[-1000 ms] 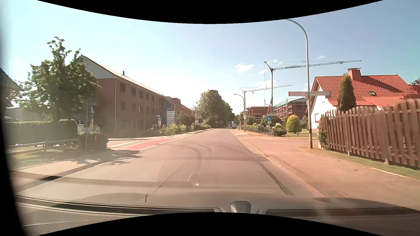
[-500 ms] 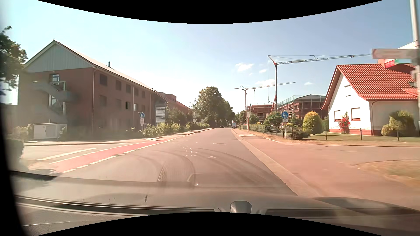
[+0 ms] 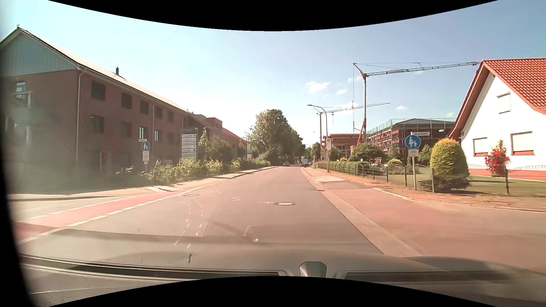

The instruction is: Follow the waypoints while adhering to traffic rules and regulations

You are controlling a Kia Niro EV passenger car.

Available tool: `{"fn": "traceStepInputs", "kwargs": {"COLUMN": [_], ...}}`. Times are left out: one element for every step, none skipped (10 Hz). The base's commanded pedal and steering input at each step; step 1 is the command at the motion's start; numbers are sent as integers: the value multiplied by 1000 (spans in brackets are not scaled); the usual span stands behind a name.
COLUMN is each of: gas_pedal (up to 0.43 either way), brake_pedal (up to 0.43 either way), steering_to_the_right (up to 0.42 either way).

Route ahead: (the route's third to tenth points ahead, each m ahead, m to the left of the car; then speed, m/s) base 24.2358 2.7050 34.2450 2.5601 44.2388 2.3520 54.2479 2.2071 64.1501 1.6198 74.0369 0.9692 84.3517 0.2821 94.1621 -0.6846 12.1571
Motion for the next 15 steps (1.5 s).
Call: {"fn": "traceStepInputs", "kwargs": {"gas_pedal": [150,150,150,150,150,150,150,150,150,150,138,138,138,138,138], "brake_pedal": [6,6,6,6,6,6,6,6,6,6,6,6,6,6,6], "steering_to_the_right": [4,6,6,6,6,6,6,5,4,4,3,3,3,3,3]}}
